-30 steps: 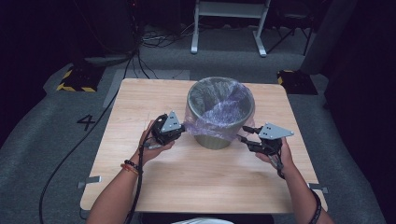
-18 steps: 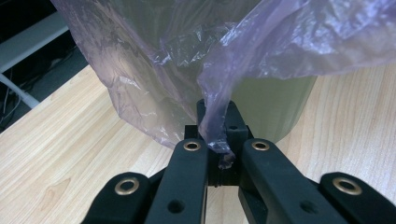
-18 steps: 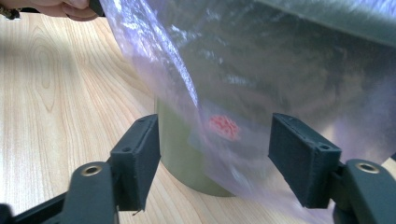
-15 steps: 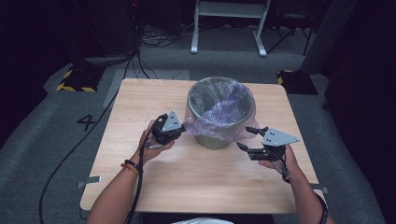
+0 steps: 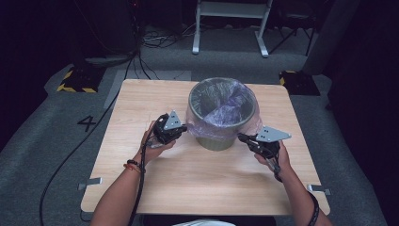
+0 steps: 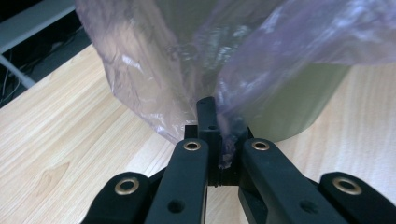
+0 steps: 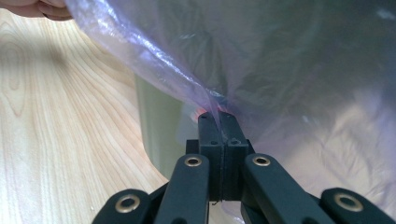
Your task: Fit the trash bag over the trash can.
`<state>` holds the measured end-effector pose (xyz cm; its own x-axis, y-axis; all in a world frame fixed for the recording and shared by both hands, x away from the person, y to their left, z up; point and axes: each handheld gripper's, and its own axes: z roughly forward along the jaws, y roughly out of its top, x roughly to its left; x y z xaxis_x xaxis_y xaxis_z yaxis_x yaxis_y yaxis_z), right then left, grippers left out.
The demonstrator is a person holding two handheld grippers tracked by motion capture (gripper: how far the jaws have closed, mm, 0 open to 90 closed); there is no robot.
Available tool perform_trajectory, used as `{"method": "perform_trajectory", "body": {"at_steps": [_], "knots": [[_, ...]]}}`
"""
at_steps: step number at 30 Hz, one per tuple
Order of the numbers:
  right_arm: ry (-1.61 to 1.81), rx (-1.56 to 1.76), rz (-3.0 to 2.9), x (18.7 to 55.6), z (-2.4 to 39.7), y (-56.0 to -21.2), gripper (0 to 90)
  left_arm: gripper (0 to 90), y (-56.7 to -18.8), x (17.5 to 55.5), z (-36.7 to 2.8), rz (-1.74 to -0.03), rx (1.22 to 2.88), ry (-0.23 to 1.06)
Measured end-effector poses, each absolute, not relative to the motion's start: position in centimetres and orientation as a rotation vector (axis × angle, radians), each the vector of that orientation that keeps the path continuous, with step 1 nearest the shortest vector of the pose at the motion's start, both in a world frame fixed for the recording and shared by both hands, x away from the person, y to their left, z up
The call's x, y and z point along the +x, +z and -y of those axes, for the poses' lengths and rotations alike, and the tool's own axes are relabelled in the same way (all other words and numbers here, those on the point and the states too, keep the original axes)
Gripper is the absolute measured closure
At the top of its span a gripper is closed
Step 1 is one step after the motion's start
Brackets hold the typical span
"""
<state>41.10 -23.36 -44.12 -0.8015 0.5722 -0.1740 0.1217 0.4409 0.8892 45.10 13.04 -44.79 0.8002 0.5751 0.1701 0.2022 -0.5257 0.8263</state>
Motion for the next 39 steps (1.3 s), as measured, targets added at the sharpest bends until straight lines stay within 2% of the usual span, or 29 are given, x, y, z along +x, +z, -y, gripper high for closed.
{"method": "perform_trajectory", "body": {"at_steps": [9, 22, 29, 31, 32, 35, 39], "knots": [[1.336, 0.707, -2.285, 43.3, 24.0, -47.0, 90.0, 89.8, -46.3, 46.3, -12.9, -0.622, 2.138, 0.529], [1.295, 0.775, -2.332, 44.5, 24.2, -48.6, 89.9, 89.4, -47.7, 47.0, -12.0, -0.640, 2.173, 0.484], [1.298, 0.788, -2.351, 44.3, 24.7, -49.0, 86.8, 82.8, -47.9, 46.6, -12.3, -0.644, 2.181, 0.457], [1.301, 0.793, -2.359, 44.2, 24.9, -49.0, 82.8, 74.7, -47.9, 46.4, -12.5, -0.646, 2.174, 0.457], [1.302, 0.791, -2.359, 44.1, 25.0, -49.0, 77.6, 69.4, -47.9, 46.2, -12.7, -0.654, 2.169, 0.461], [1.321, 0.795, -2.363, 43.8, 25.5, -48.7, 66.7, 50.7, -47.6, 45.5, -13.0, -0.645, 2.158, 0.461], [1.308, 0.789, -2.367, 43.2, 26.2, -48.2, 48.6, 25.6, -46.8, 44.8, -13.8, -0.667, 2.128, 0.382]]}}
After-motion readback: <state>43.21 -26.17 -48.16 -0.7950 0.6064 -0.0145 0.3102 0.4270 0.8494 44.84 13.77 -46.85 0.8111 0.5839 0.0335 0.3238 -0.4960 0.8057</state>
